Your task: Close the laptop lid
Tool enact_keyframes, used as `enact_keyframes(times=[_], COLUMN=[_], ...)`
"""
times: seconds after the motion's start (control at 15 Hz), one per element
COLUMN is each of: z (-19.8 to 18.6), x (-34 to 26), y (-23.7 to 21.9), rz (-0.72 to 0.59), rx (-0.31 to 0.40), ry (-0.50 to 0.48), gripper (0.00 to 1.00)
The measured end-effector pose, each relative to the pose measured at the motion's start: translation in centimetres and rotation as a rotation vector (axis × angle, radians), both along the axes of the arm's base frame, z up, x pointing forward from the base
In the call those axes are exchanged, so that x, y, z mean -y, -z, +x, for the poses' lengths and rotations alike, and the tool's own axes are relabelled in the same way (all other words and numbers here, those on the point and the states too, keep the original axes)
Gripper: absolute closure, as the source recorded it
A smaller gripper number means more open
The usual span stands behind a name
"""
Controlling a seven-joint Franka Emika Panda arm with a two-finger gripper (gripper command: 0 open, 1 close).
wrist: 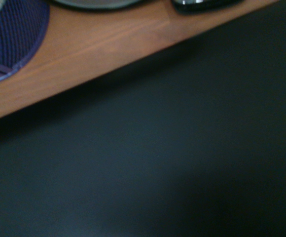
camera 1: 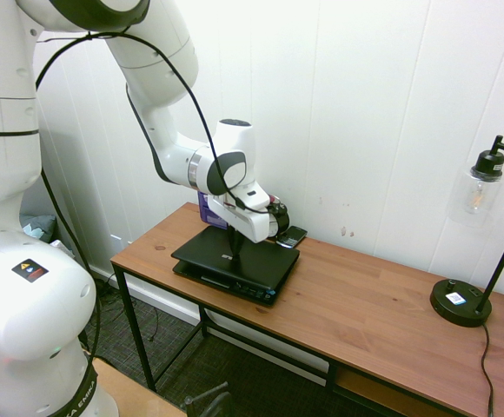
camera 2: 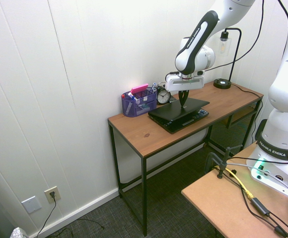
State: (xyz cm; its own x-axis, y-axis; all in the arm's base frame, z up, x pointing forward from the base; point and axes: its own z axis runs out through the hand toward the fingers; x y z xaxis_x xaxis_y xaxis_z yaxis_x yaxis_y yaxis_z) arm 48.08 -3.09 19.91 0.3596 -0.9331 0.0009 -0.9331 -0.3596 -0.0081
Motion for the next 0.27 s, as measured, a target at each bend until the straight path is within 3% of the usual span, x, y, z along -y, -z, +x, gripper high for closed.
enact_keyframes(times=[0.27], z=[-0.26], x=[0.3], y=[1.51], rz=[0.018], rx=[0.008], ry=[0.019], gripper=[1.0])
